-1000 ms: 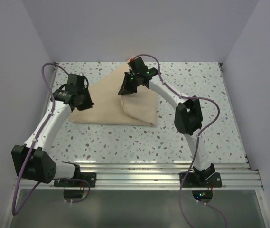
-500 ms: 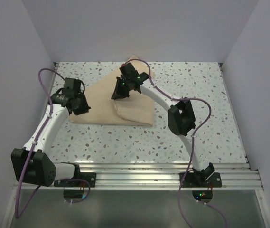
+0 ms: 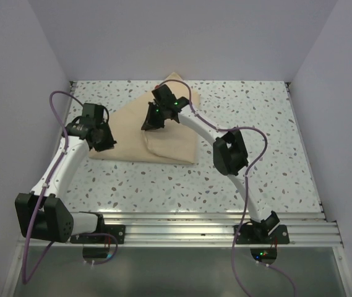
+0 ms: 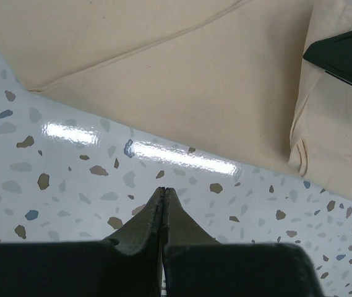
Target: Prepare the surgical pack
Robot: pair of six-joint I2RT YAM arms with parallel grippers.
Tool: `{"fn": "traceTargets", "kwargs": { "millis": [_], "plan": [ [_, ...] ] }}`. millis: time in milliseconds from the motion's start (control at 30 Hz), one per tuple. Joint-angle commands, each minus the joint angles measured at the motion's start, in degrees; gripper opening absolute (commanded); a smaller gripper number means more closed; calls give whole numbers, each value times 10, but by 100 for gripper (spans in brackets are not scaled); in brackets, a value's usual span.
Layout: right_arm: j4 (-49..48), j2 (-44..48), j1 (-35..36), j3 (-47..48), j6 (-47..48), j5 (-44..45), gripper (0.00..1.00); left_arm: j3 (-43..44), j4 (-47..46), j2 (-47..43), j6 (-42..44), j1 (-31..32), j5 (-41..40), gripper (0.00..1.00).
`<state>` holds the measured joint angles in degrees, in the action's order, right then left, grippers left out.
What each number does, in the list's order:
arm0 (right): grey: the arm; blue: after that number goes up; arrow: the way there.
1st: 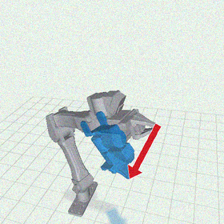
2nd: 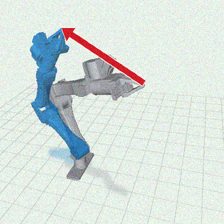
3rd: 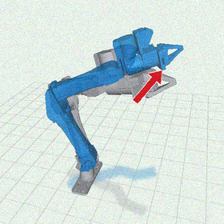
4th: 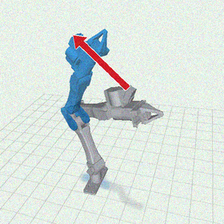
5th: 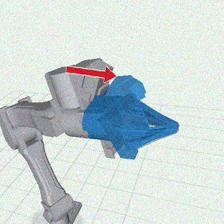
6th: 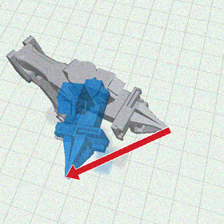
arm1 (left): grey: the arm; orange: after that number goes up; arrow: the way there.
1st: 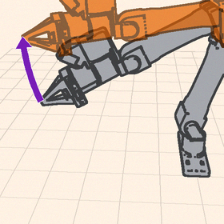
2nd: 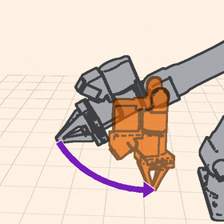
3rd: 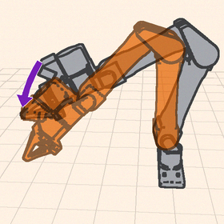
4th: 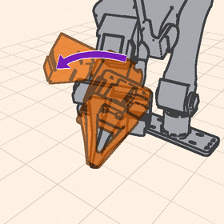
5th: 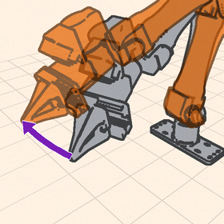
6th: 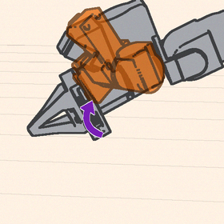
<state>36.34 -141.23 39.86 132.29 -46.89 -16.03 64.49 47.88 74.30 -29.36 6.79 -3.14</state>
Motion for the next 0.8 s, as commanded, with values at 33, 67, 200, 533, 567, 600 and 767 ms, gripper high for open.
{"fn": "traceTargets", "kwargs": {
  "millis": [33,67,200,533,567,600,767],
  "plan": [
    [-23,-29,10,44,3,-19,0,-8,-3,-17,19,-11,-9,0],
    [-24,-39,12,50,1,-24,0,-9,-2,-19,19,-12,-13,0],
    [-15,-68,16,78,-3,-37,4,-16,-2,-23,23,-17,-17,0],
    [-40,-91,29,154,-28,-100,57,-27,-19,-19,38,-34,-39,0],
    [-41,-85,25,145,-27,-107,57,-23,-23,-15,40,-41,-40,0],
    [-27,-78,22,141,-16,-108,57,-20,-23,-7,41,-44,-42,0],
    [32,29,-7,91,60,-66,57,12,-37,31,40,-88,-52,14]
  ]
}}
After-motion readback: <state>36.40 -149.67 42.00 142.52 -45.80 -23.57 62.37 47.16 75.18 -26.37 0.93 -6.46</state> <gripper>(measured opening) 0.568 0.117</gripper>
